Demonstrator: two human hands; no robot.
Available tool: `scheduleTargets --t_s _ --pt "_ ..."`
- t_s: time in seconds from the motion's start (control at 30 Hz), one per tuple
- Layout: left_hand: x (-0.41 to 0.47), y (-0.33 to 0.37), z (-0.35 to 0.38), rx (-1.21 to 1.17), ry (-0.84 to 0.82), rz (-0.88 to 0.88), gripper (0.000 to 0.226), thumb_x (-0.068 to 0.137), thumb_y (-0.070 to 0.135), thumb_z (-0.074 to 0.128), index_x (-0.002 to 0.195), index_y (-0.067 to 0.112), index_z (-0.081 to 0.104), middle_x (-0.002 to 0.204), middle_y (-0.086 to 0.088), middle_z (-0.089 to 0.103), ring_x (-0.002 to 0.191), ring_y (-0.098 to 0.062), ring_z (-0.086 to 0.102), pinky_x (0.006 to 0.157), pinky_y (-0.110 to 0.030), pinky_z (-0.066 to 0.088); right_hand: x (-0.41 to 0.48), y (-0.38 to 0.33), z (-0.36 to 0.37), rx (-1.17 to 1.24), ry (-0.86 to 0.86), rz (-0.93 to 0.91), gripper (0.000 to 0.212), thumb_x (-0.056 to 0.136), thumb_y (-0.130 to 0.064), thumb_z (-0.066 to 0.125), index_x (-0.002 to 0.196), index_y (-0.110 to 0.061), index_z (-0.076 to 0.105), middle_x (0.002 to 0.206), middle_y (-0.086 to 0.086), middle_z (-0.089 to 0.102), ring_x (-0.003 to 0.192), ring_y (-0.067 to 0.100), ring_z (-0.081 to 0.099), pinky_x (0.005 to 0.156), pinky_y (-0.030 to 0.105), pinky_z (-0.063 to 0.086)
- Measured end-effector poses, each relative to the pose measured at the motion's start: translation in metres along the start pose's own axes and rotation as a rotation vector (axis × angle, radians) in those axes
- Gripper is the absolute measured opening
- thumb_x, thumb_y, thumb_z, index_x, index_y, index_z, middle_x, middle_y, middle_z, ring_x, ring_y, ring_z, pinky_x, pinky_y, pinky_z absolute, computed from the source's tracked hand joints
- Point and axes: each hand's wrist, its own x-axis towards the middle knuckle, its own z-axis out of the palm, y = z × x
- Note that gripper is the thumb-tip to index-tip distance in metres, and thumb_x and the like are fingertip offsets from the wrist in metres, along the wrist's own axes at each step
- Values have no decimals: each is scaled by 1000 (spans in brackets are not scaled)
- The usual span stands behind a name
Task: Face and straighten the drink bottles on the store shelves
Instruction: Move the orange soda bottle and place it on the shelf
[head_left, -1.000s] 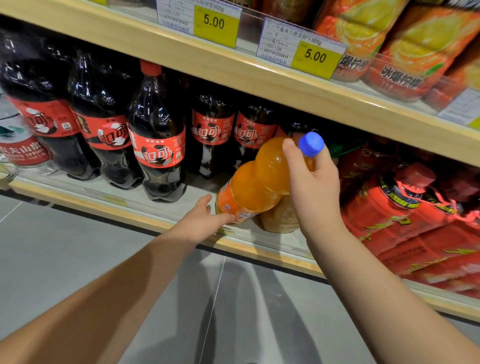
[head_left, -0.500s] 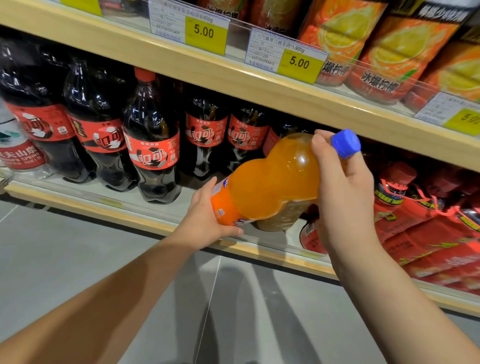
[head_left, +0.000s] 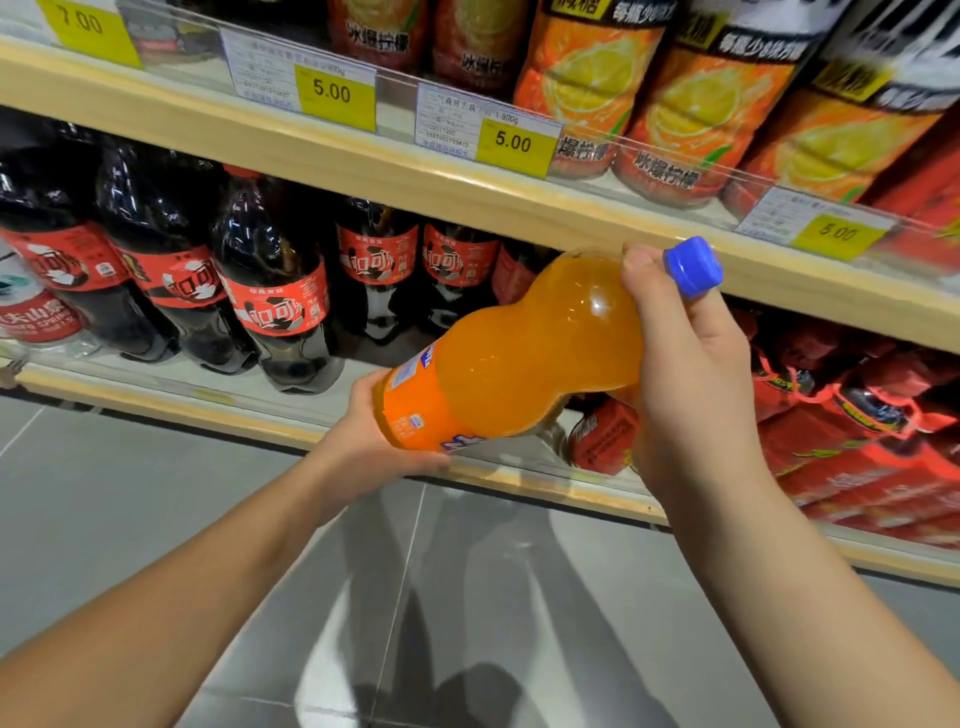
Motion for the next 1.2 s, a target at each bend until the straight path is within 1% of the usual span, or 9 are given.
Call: scheduleTargets --t_s 0.13,0.3,0.43,0.57,0.63,0.73,0.87,1.07,1.2 --pt "-32 28 5 14 60 -1 108 58 6 94 140 29 28 115 12 54 93 -4 65 63 -15 55 -6 -25 -13 -5 -69 36 28 90 -55 69 110 -37 74 111 1 76 107 26 72 97 56 57" --pt "-83 82 1 58 48 -73 108 57 14 96 137 35 28 116 13 55 101 -8 62 70 -19 54 -19 -80 -32 -108 -114 171 38 76 -79 62 109 -61 65 102 -31 72 85 -13 68 70 26 52" --pt "-127 136 0 74 56 -111 113 53 16 97 138 37 28 120 13 51 105 -11 60 66 -18 54 -36 -143 -53 -128 -139 156 42 86 -73 57 115 -44 65 82 -14 70 61 3 63 46 17 46" --pt "-164 194 5 140 27 -116 115 50 23 99 137 41 26 119 15 49 104 -11 58 59 -13 54 -51 -208 -74 -94 -204 145 46 94 -62 62 127 -31 61 87 -7 71 67 9 64 49 17 45" --pt "-184 225 10 167 26 -126 114 52 22 99 135 43 25 119 15 48 104 -12 58 62 -16 53 -60 -244 -90 -61 -216 166 44 90 -57 68 127 -35 62 93 -12 75 71 4 68 54 13 47" --pt "-213 279 18 205 5 -119 112 51 24 99 133 44 24 119 16 47 104 -10 57 65 -15 52 -73 -301 -114 -15 -274 224 58 85 -50 77 137 -40 53 112 -2 75 89 17 73 66 24 52" --pt "-246 345 26 262 -51 -112 114 50 30 99 134 43 23 118 16 45 102 -10 57 62 -12 51 -90 -369 -144 -50 -310 215 71 84 -35 84 141 -40 43 114 2 73 88 23 74 66 25 55" --pt "-281 436 48 309 -134 -57 120 49 28 99 142 33 24 119 14 46 103 -10 57 68 -16 50 -120 -449 -178 -50 -137 135 69 78 -38 87 134 -39 47 101 -11 77 87 25 76 72 37 63" --pt "-294 482 70 338 -220 -22 123 45 34 100 141 34 24 117 16 46 101 -8 57 70 -17 48 -144 -483 -196 -50 56 61 69 71 -50 86 129 -34 52 94 -12 78 77 11 77 61 20 58"
